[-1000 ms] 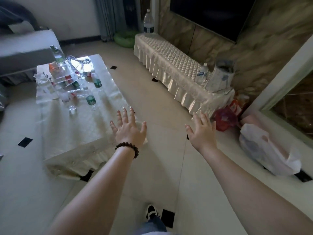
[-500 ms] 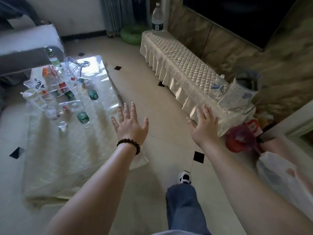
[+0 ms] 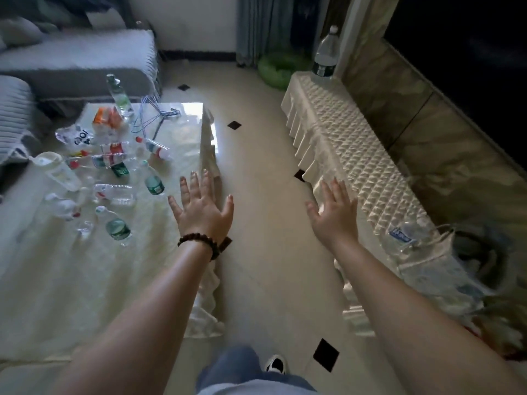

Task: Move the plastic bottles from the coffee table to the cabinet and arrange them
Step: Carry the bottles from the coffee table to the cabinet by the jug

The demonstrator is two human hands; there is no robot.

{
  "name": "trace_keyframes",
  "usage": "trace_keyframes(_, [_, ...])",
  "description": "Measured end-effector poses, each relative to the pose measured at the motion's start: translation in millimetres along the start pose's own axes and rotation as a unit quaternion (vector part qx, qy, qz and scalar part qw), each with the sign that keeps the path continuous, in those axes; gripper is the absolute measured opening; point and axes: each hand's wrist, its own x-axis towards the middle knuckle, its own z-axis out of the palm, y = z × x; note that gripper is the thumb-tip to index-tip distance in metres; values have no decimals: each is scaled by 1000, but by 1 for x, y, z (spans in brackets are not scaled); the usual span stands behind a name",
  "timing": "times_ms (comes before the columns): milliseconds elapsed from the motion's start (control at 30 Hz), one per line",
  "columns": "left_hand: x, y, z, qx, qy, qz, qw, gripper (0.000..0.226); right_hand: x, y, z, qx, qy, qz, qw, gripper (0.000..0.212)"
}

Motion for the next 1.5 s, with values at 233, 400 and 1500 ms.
trace_keyframes(233, [87,-9,26,7,16,-95,995,75,124,-31,49,-10,-49,-84,995,64])
trace_keyframes(400, [170,-33,46,-8,44,-162,986,75,220,-83,87,-9,-76,-146,986,62])
trace_keyframes(1500, [432,-130,65,10,192,-649,736,71,562,-472,300,-51,-319,-635,702,65])
